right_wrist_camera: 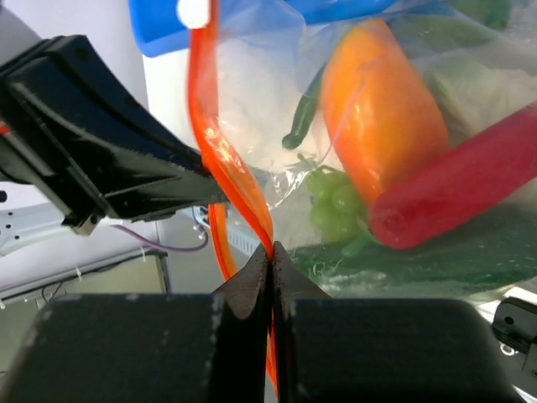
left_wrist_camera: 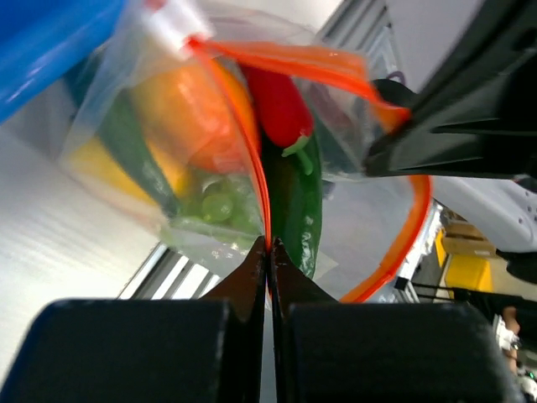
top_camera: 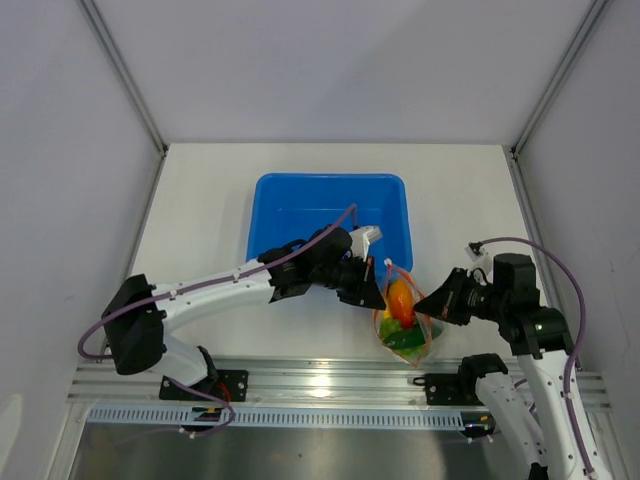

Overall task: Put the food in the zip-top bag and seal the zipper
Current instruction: Adjust the zipper food storage bag at the center of the board.

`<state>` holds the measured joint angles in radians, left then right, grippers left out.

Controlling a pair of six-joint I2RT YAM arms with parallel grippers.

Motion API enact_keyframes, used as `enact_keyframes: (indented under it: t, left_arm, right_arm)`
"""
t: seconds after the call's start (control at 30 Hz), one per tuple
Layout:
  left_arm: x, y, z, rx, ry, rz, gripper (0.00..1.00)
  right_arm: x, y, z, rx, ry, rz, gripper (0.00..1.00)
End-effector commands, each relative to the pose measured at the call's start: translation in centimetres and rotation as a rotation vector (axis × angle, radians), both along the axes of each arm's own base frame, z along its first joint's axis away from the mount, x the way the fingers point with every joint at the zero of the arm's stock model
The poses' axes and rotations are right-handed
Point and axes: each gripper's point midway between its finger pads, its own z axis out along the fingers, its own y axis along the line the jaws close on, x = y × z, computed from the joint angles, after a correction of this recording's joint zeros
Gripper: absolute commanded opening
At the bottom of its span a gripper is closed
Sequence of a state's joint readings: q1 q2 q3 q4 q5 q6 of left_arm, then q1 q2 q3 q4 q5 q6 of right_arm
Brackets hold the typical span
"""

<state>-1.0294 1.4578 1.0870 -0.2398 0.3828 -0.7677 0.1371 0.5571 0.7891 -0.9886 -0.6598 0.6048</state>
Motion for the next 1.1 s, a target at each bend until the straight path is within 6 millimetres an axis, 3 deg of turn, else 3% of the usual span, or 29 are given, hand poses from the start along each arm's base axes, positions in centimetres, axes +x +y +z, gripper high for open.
enact_keyframes:
  t: [0.0, 0.17, 0.27, 0.37, 0.5, 0.57, 0.8, 0.93, 1.07]
  left_arm:
    - [-0.1, -2.4, 3.5, -0.156, -0.016, -0.073, 0.01]
    - [0.4, -3.6, 3.5, -0.169, 0.003, -0.077, 0.01]
    - [0.7, -3.7, 3.4, -0.163, 0.000, -0.065, 0.01]
    - [1.1, -3.7, 3.4, -0.168, -0.003, -0.049, 0.01]
    - [1.5, -3.5, 3.2, -0.161, -0.002, -0.023, 0.01]
    - [1.7, -3.2, 3.1, -0.160, -0.005, -0.002, 0.01]
    - [1.8, -2.7, 2.7, -0.135, -0.006, 0.023, 0.01]
    - [2.0, -2.0, 2.5, -0.150, -0.007, 0.078, 0.45]
    - [1.5, -1.3, 2.8, -0.175, 0.005, 0.104, 0.60]
  right_arm:
    - [1.4, 0.7, 0.1, -0.012, -0.041, 0.047, 0.00]
    - [2.7, 1.8, -0.8, -0.056, -0.011, 0.079, 0.02]
    - [3.5, 1.9, 0.1, -0.067, -0.053, 0.063, 0.08]
    - [3.5, 2.4, -0.3, -0.051, -0.028, 0.088, 0.21]
    - [3.1, 2.0, -0.4, -0.094, -0.026, 0.108, 0.53]
    - [3.0, 1.5, 0.2, -0.124, -0.055, 0.111, 0.59]
    - [4.2, 0.9, 1.2, -0.186, -0.083, 0.095, 0.58]
    - [4.9, 1.1, 1.4, -0.185, -0.069, 0.091, 0.53]
    - [5.4, 1.2, 1.7, -0.180, -0.061, 0.077, 0.52]
